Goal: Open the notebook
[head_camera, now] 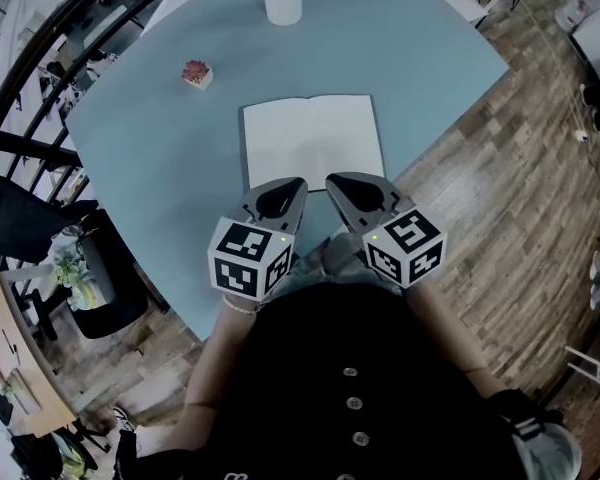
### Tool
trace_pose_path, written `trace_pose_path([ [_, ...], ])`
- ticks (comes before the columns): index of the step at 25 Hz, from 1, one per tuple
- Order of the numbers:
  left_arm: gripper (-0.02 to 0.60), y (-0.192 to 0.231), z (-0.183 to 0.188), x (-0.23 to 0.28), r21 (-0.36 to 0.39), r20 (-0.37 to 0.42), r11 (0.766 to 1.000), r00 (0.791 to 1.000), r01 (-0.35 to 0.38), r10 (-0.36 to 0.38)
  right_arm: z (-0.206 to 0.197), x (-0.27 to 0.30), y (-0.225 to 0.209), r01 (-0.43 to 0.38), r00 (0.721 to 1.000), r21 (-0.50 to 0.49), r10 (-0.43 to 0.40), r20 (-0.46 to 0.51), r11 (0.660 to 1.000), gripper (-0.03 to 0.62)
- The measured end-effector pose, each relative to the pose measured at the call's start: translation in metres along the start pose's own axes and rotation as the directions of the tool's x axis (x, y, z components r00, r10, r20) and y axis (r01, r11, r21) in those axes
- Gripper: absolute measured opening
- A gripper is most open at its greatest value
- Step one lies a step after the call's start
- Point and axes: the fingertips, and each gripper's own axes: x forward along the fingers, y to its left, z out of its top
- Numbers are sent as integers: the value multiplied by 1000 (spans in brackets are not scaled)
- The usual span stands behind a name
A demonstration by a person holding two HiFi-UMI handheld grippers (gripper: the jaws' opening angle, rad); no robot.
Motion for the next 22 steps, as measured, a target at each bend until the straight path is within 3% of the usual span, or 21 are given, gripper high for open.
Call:
trace_pose_path([
  [22, 17, -2, -4, 6, -25, -14, 999, 1000, 21, -22, 1, -1, -4, 9, 1000, 5, -9, -6, 1000, 3],
])
